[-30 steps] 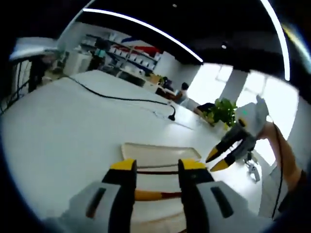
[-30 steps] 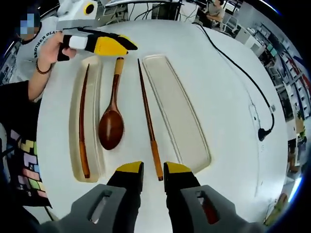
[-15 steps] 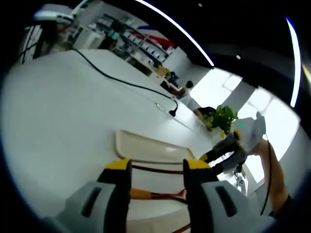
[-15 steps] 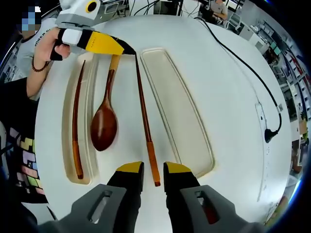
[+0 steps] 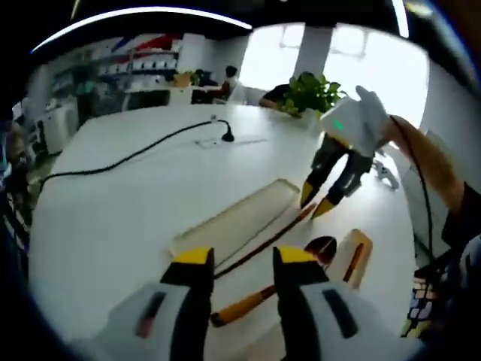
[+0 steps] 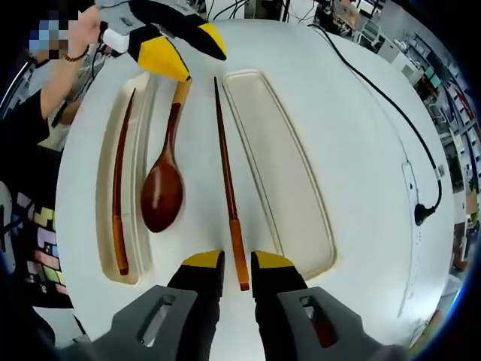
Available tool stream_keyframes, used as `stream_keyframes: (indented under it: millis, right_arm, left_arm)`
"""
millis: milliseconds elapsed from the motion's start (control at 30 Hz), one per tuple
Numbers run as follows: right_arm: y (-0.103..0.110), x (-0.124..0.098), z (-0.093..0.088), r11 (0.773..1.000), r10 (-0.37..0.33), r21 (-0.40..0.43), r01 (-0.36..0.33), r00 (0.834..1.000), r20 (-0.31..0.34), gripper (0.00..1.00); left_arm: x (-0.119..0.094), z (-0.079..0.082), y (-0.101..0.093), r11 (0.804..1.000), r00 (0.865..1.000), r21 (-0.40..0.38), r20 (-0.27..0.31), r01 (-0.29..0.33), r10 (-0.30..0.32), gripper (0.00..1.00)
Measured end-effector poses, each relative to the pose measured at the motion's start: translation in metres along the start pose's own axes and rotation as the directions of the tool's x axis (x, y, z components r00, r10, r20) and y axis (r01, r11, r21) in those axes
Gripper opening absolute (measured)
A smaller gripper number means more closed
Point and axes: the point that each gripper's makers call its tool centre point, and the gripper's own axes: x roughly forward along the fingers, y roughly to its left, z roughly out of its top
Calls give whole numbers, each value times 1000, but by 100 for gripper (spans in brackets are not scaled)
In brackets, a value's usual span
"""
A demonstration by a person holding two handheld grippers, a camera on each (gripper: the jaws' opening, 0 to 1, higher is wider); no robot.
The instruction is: Arrange the utensils inside the cutlery case until each visible utensil rests in its matching compartment.
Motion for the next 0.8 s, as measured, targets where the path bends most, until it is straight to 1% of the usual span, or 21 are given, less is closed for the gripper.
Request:
stream_keyframes:
  millis: [67,100,133,167,200,267,300,333,367,433,467,500,533,567,600,667,733,767,800]
  right_arm:
    - [0,0,0,1000,-1,1,1,1000,0,14]
    - [1,0,0,1000,-2,1,2,1000,-1,13]
    - [1,0,0,1000,-3,0,3,1000,-2,13]
    - [1,1,-1,1000,-3,-2,3,1000,-3,13]
    - [1,1,-1,1000,-3,-1,3,1000,-4,13]
    - [2,1,-1,1000,-3,-1,3,1000,-8,13]
    - [2,1,-1,1000,-3,-2,3,1000,-10,13]
    - [2,1,-1,1000,-4,-3,4,1000,-12,13]
    - [2,1,-1,1000,-5,-5,5,1000,-12,13]
    - [2,1,-1,1000,-5,-9,5,1000,-13,13]
    - [3,1,-1,1000,-4,-11,4,1000,-14,13]
    - [3,1,-1,1000,-4,-11,3,1000,-15,13]
    - [3,1,-1,1000,-3,-12,3,1000,-16,13]
    - [3,1,-2,1000,-3,-14,3,1000,-16,13]
    - [3,1,-2,1000,-3,-14,3,1000,-16,13]
    - [3,1,-2,1000,-3,-14,3,1000,-16,13]
    - [3,0,-2,1000,-3,-17,3,1000,-16,13]
    - [4,0,-2,1000,-3,-19,3,1000,-17,12]
    - [4,0,-2,1000,-3,-19,2,1000,-18,12]
  left_arm:
    - [2,-1,-2,998,999,48,-35,26,-24,32]
    - [2,-6,0,996,996,91,-84,26,-19,32]
    - [2,-8,1,990,993,135,-116,29,-13,32]
    - [2,-9,2,981,990,192,-142,36,-8,31]
    - [2,-12,3,966,983,255,-182,45,3,31]
    - [2,-14,3,940,971,335,-240,64,19,30]
    - [3,-11,4,928,971,365,-239,69,22,30]
    - [4,-9,3,911,968,404,-248,81,24,29]
    - [4,-9,2,905,964,416,-265,92,24,29]
    - [5,-11,-1,873,951,467,-308,141,11,29]
    - [6,-15,-4,846,938,502,-346,180,5,29]
    - [6,-18,-4,834,930,514,-367,198,5,29]
    - [8,-19,-4,833,924,515,-381,202,12,29]
    - [9,-19,-2,825,920,526,-391,206,19,28]
    - [11,-21,-3,798,912,556,-410,232,20,28]
    - [13,-23,-3,799,902,547,-431,249,14,28]
    - [13,-25,-4,783,888,554,-459,283,5,28]
    - [14,-25,-4,770,883,566,-468,296,5,28]
    - [15,-24,-4,767,882,567,-472,299,5,28]
